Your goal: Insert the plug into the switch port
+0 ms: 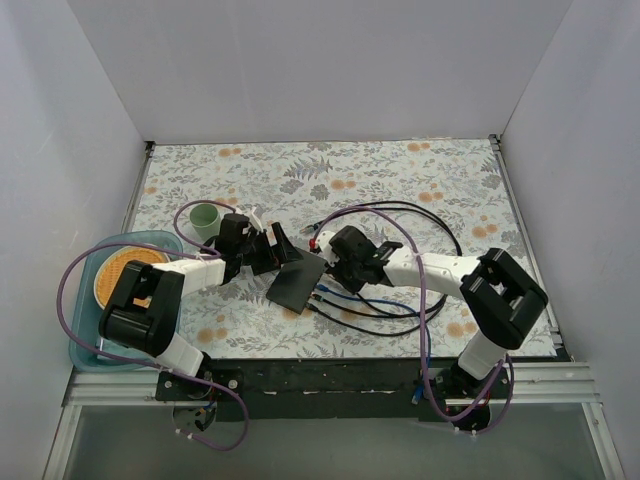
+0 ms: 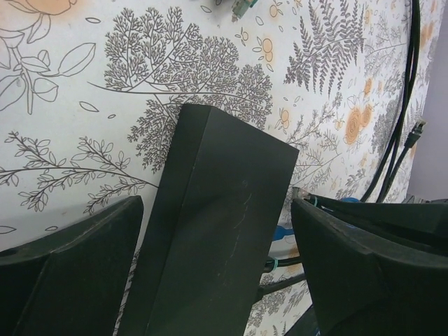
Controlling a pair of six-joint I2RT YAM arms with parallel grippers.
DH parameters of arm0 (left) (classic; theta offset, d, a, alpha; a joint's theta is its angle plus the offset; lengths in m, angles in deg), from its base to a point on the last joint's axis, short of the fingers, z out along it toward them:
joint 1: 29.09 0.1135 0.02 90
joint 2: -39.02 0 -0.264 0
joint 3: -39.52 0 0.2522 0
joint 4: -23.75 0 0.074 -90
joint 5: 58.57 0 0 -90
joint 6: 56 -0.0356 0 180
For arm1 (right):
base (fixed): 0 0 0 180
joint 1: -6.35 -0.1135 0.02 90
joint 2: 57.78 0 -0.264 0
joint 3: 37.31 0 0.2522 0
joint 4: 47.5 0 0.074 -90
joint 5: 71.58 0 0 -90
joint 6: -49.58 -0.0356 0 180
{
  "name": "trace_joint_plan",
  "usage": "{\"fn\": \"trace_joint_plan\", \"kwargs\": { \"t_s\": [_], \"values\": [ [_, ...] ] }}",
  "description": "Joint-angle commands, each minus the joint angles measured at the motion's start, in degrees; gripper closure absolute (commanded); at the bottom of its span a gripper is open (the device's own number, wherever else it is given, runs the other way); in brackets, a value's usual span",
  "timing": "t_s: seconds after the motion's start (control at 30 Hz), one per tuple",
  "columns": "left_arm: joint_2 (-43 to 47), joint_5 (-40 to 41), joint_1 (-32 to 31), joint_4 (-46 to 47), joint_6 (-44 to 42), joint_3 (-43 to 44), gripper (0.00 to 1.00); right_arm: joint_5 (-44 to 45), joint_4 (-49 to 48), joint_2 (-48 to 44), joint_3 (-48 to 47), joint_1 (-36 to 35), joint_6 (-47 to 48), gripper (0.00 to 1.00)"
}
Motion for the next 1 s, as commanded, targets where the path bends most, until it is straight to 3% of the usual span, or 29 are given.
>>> {"fn": "trace_joint_plan", "kwargs": {
  "t_s": [0.0, 0.27, 0.97],
  "values": [
    [-0.13, -2.10, 0.00, 1.77, -0.43, 0.14, 0.14, 0.21, 2.15, 2.52, -4.14, -0.67, 1.51, 0.99],
    [0.49, -3.24, 0.00, 1.77, -0.60, 0.14, 0.17, 1.44, 4.88, 6.48, -7.30, -1.29, 1.69, 0.99],
    [-1.18, -4.65, -0.09, 2.38, -0.60, 0.58, 0.19, 2.76, 3.30, 6.31, -8.80, -3.84, 1.69, 0.99]
  ]
}}
